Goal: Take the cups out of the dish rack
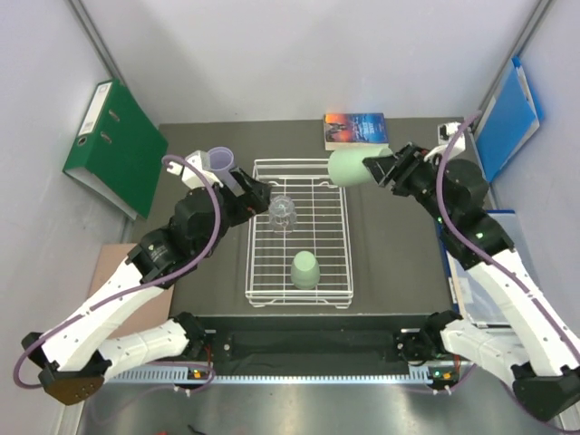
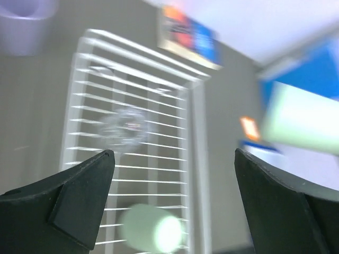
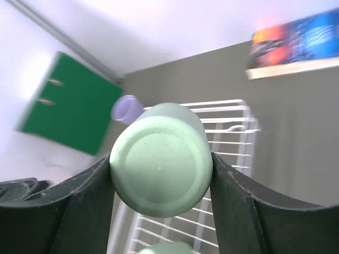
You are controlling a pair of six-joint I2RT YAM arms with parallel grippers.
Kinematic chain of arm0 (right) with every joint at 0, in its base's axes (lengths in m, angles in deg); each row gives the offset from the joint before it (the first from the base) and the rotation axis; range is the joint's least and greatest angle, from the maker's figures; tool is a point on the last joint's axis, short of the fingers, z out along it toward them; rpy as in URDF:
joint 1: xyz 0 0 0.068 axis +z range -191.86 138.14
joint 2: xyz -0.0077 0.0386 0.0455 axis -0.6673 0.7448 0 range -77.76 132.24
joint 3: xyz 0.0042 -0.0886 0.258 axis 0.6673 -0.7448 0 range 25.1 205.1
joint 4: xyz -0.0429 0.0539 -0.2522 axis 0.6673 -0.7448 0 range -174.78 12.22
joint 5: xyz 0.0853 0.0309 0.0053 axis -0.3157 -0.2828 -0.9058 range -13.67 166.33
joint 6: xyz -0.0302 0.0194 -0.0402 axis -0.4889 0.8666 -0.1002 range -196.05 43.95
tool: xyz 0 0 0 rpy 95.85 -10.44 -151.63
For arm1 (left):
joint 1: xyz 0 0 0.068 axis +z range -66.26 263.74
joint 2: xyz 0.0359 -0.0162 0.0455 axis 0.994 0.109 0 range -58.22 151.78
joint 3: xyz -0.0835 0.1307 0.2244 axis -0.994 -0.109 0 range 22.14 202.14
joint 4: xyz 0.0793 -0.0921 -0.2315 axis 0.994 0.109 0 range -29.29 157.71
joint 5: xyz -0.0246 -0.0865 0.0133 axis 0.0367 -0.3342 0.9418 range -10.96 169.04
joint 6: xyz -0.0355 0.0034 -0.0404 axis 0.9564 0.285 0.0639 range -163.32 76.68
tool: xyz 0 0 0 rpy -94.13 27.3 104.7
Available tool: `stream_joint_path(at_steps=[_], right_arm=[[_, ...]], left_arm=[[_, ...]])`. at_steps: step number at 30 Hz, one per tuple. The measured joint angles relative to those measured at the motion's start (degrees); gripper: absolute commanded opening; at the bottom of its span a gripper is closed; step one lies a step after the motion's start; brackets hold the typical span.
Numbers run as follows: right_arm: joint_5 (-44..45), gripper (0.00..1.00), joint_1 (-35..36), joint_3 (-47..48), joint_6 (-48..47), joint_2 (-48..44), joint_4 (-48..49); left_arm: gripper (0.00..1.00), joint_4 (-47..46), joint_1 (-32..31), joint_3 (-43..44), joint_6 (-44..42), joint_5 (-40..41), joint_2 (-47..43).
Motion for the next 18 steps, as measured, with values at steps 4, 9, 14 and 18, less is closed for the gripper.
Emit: stream_joint_path(at_steps=[4,9,14,18], right_arm=[[-17.0,0.0,-8.5,-13.4,12.2,-1.3,17.1],[-29.2,0.0,-11.3,-21.5,24.4,1.2,31.5],[-35.3,0.0,-11.8,-22.0,30.6,1.5,43.0],[-37.5,0.0,-12.0,-22.0,33.1,1.5,47.8]], left_arm=[[0.99,-14.3,2.6,-2.6,-1.7,-13.9,0.5],[0.95,-31.8,9.3,-6.1,3.7,-33.2,5.2],[0.89,-43.7,15.4,-11.9,11.6,-45.9,8.6],[0.83,-50.4,16.7,-12.6,15.5,-51.3,10.5]])
